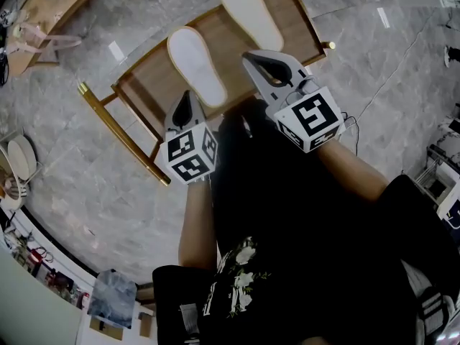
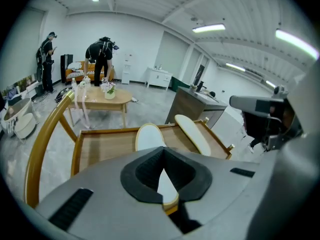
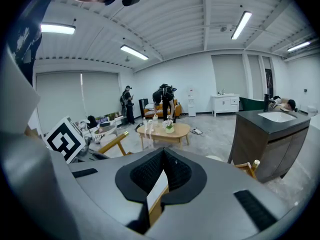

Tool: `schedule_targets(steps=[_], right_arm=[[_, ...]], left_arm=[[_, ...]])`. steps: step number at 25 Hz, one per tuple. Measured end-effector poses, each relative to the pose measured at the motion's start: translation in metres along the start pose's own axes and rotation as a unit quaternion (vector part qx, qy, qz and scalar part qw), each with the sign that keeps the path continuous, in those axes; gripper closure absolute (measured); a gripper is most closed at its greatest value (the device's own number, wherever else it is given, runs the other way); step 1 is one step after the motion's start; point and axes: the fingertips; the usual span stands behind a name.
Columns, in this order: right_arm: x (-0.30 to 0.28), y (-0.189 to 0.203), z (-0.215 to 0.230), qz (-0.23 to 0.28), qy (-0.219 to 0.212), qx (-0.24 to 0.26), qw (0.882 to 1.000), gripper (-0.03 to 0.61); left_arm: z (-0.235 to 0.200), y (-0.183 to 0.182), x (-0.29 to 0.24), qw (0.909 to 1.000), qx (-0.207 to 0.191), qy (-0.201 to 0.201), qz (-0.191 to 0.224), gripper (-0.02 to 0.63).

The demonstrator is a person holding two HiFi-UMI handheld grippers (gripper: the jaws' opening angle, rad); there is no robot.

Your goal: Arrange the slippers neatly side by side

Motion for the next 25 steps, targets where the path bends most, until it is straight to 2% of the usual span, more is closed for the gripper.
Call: schedule_targets(steps=[7, 9, 12, 19, 25], right_arm=[[0.022, 0.007, 0.004, 0.001, 0.03, 0.002, 1.0, 0.58], [0.027, 0.008, 0.004, 0.002, 0.032, -0.003, 0.999, 0.58], [0.029, 0.008, 0.011, 0.012, 0.04, -0.015, 0.999, 0.58], [0.031, 0.031, 0.059, 0.013, 0.08, -0.067, 0.994, 0.58], [0.039, 0.031, 0.109, 0.018, 0.086, -0.055, 0.995, 0.58]], left_arm=[[0.022, -0.005, 0.006, 0.9977, -0.034, 0.051, 0.027, 0.612], [0.031, -0.005, 0.01, 0.9964, -0.04, 0.069, 0.028, 0.612], [0.039, -0.011, 0.006, 0.9945, -0.071, 0.074, 0.021, 0.612], [0.064, -0.011, -0.026, 0.9903, -0.117, 0.074, -0.006, 0.612], [0.113, -0.02, -0.065, 0.9879, -0.124, 0.093, -0.007, 0.611]])
Point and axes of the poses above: the fingertips, and each gripper's own axes: x backward along the fingers, z to its right, y out of its underside, and after that the axes turned 3 degrees about x, right-handed
